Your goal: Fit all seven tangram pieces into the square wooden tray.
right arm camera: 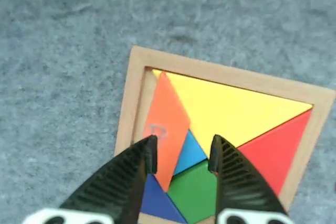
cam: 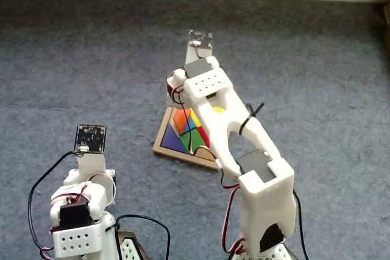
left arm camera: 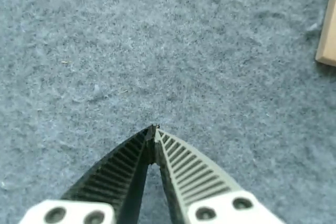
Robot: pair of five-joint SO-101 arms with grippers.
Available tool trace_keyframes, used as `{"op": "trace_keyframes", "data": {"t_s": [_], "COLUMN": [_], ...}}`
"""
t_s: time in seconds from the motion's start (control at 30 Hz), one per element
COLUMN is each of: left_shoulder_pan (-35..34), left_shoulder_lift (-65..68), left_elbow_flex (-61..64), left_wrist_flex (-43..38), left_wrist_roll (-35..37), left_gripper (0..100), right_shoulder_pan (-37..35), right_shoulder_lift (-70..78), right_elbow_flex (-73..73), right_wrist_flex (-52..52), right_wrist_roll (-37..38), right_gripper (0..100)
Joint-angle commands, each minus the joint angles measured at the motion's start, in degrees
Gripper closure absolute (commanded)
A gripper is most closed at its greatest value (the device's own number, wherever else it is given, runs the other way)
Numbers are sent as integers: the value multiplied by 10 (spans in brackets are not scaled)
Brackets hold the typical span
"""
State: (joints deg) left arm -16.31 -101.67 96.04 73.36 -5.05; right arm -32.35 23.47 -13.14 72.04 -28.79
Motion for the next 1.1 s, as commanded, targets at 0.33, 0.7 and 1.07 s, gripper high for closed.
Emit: {"op": "trace_keyframes", "data": {"t_s": [0.33, 0.7, 1.07], "left_shoulder_pan": [-5, -5, -5], "left_shoulder_lift": [-27, -27, -27], "left_elbow_flex": [12, 12, 12], "left_wrist_flex": [3, 3, 3], "left_wrist_roll": [-5, -5, -5], "left_gripper": [992, 992, 992], "right_shoulder_pan": [48, 35, 22], "right_shoulder_lift": [28, 56, 53], "right_elbow_flex": [-30, -31, -43], "right_wrist_flex": [-42, -37, -4], "right_wrist_roll": [10, 10, 10], "right_gripper": [971, 972, 972]}}
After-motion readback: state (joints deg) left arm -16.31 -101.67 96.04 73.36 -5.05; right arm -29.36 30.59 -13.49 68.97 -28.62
